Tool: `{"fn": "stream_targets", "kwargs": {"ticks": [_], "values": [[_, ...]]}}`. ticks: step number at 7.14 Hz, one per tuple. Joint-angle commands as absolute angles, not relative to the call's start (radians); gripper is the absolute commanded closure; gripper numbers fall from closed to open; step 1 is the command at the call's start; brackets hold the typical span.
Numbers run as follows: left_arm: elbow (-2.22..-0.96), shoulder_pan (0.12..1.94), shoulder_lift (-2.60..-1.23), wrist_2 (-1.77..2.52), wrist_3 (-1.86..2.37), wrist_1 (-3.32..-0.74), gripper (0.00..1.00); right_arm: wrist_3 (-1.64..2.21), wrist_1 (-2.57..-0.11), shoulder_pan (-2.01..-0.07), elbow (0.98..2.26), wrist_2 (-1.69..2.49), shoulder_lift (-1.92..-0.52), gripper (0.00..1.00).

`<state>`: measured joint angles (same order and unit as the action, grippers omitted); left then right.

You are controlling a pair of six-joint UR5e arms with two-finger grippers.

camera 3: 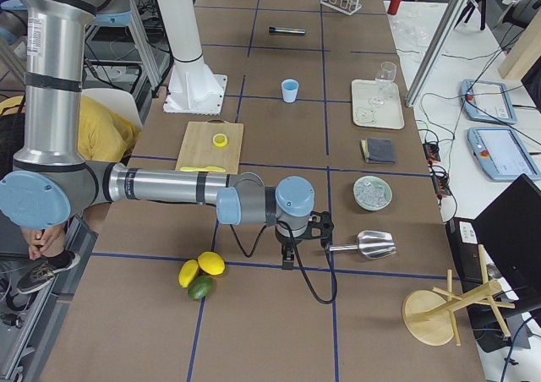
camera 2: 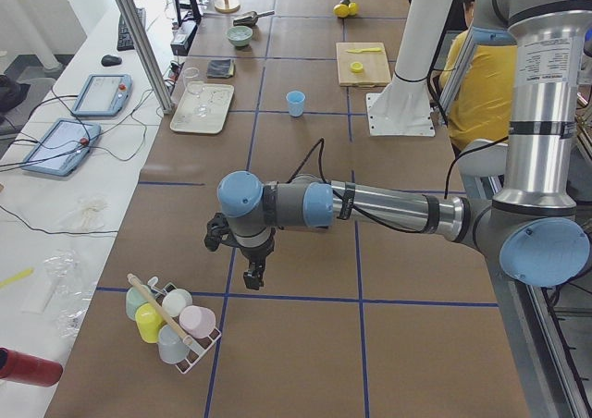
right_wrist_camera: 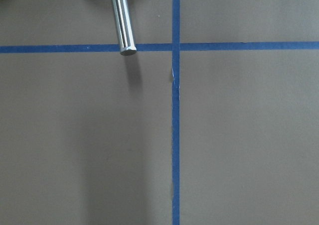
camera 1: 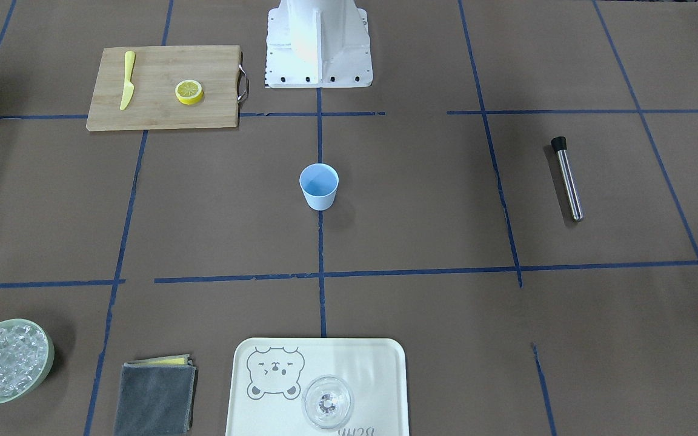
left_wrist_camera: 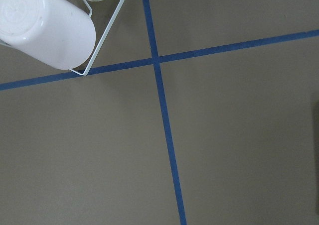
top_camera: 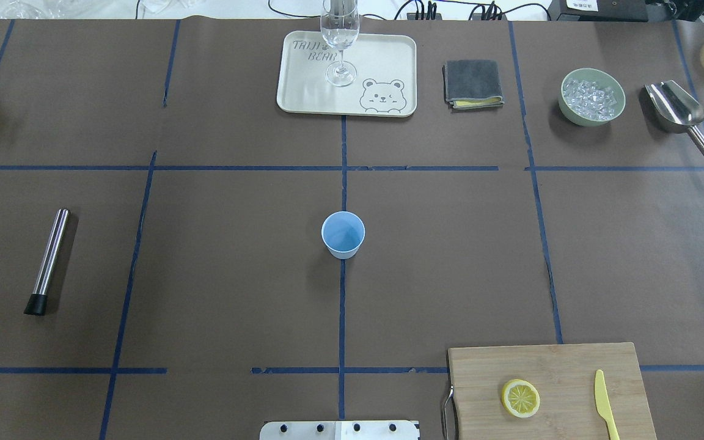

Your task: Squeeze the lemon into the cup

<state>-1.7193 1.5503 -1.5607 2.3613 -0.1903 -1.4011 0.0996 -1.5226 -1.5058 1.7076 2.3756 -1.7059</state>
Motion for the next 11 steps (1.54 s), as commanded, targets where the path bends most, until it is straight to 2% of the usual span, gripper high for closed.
{"fn": "stream_targets", "kwargs": {"ticks": [1, 2, 4, 6, 8, 11], "values": [[-1.779, 1.552, -1.546, 2.355, -0.216, -1.413, 0.00, 0.085, -1.604, -1.500, 1.759, 2.375, -1.716, 0.00], [-1.752, 1.551, -1.551, 2.358, -0.218, -1.428, 0.00, 0.075, -1.603, -1.500, 1.763, 2.376, -1.724, 0.00], [-1.775, 1.548, -1.543, 2.353, -0.224, -1.430, 0.00, 0.077, -1.591, -1.502, 1.793, 2.379, -1.750, 0.00], [-1.776, 1.545, -1.536, 2.409, -0.221, -1.568, 0.00, 0.087, -1.557, -1.499, 1.815, 2.402, -1.781, 0.00], [-1.778, 1.415, -1.523, 2.480, -0.210, -1.629, 0.00, 0.081, -1.499, -1.485, 1.815, 2.413, -1.790, 0.00], [-1.775, 1.231, -1.526, 2.450, 0.257, -1.834, 0.00, 0.080, -1.491, -1.459, 1.822, 2.447, -1.792, 0.00]]}}
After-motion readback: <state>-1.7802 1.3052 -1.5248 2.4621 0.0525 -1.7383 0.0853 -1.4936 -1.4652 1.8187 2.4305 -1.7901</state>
